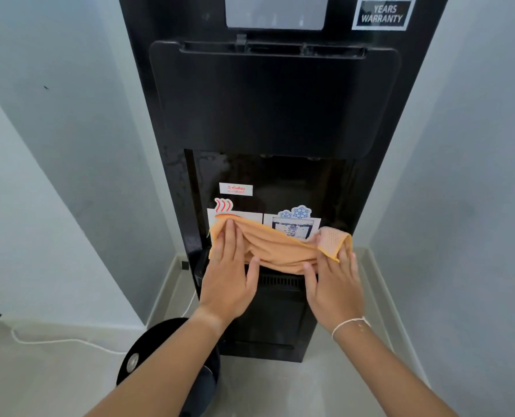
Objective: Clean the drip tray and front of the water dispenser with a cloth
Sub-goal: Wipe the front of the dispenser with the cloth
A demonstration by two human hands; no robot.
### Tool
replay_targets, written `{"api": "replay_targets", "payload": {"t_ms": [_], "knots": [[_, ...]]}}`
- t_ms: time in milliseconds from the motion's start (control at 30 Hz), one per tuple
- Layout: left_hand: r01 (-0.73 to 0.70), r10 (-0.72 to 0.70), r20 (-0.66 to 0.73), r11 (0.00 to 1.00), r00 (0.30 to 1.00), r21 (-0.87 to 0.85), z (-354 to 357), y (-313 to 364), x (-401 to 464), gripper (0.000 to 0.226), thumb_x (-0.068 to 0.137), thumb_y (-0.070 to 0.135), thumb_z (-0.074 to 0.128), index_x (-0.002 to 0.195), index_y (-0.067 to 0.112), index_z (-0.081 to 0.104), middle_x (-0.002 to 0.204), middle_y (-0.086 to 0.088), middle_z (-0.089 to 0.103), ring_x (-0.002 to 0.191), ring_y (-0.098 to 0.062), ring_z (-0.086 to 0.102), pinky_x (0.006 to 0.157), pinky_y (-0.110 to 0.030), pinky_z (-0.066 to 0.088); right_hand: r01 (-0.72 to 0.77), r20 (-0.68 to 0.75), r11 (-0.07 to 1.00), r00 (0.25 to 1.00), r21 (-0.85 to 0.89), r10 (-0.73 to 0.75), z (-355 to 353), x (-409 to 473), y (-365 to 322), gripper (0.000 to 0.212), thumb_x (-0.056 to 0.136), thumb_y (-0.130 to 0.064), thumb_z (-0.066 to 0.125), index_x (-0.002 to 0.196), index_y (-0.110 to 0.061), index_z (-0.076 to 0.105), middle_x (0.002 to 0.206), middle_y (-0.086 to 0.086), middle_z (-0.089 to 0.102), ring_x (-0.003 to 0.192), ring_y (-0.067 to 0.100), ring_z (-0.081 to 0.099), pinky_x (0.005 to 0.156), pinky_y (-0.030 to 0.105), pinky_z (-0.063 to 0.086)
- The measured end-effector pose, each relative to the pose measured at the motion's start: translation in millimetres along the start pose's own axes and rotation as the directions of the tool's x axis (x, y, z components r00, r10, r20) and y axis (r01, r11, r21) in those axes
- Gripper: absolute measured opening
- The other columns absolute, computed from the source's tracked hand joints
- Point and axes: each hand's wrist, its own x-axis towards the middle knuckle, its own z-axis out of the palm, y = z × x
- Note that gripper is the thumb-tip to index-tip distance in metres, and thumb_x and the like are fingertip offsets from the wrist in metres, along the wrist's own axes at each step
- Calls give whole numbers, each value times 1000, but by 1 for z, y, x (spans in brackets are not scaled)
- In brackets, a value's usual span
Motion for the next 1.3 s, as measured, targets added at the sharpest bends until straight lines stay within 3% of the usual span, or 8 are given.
{"api": "replay_targets", "payload": {"t_ms": [200, 300, 467, 633, 767, 867, 1067, 1300], "knots": [[-43, 13, -169, 984, 986, -172, -14, 34, 28, 70, 94, 49, 16, 146, 14, -14, 151, 3, -26, 143, -21, -22, 119, -46, 16, 30, -341, 984, 940, 176, 32, -44, 46, -8, 64, 95, -42, 20, 147, -9, 5, 152, 15, 26, 143, 29, 13, 118, 42, 8], [-47, 33, -99, 989, 995, -142, -5, 26, 21, 65, 97, 46, 20, 141, 19, -19, 150, 6, -28, 142, -18, -23, 118, -45, 21, -20, -220, 968, 973, 251, 76, -30, 26, 3, 64, 97, -37, 32, 147, -11, 3, 152, 15, 27, 142, 29, 17, 117, 44, 15], [-11, 14, 68, 999, 998, -50, 14, 6, -4, 64, 98, 46, 23, 145, 20, -13, 149, 12, -27, 144, -12, -18, 119, -35, 18, -113, 94, 975, 991, 190, 96, 17, -17, 22, 62, 95, -44, 21, 148, -18, 1, 149, 1, 34, 142, 16, 22, 119, 36, 0], [121, -115, 81, 990, 990, -68, 7, 13, -4, 70, 97, 50, 23, 150, 16, -8, 155, 10, -25, 147, -15, -4, 109, -33, 33, -95, 95, 979, 992, 180, 79, 17, -19, 8, 68, 89, -54, 7, 148, -20, 11, 148, -1, 38, 141, 15, 23, 117, 31, -7], [216, -209, 65, 969, 976, -122, -10, 5, 0, 74, 97, 49, 26, 149, 13, -13, 158, 2, -23, 139, -21, 33, 86, -33, 49, -45, 74, 982, 997, 184, 32, 16, -11, -19, 63, 92, -53, 10, 145, -22, 25, 146, -5, 41, 142, 16, 18, 116, 30, -6], [224, -220, 47, 967, 974, -124, -18, -8, -3, 73, 98, 48, 27, 150, 16, -13, 158, 4, -20, 141, -22, 30, 92, -34, 48, -17, 99, 984, 995, 179, -1, 18, -7, -39, 67, 91, -54, 9, 144, -19, 28, 147, -4, 39, 142, 12, 20, 118, 33, -4], [263, -288, -68, 932, 955, -249, -29, -10, 8, 72, 98, 45, 29, 150, 12, -8, 158, 4, -22, 146, -21, 17, 106, -41, 41, 25, -51, 962, 999, 270, -11, 5, 2, -55, 63, 94, -47, 20, 148, -23, -2, 149, 0, 34, 134, 8, 6, 118, 35, -1], [189, -303, -203, 876, 931, -444, -49, -28, 32, 72, 98, 47, 28, 150, 17, -12, 160, 2, -12, 145, -15, 15, 104, -24, 22, 178, -137, 963, 979, 203, -152, -21, 39, -88, 63, 94, -47, 16, 148, -19, -2, 151, 3, 31, 141, 17, 23, 118, 33, -5]]}}
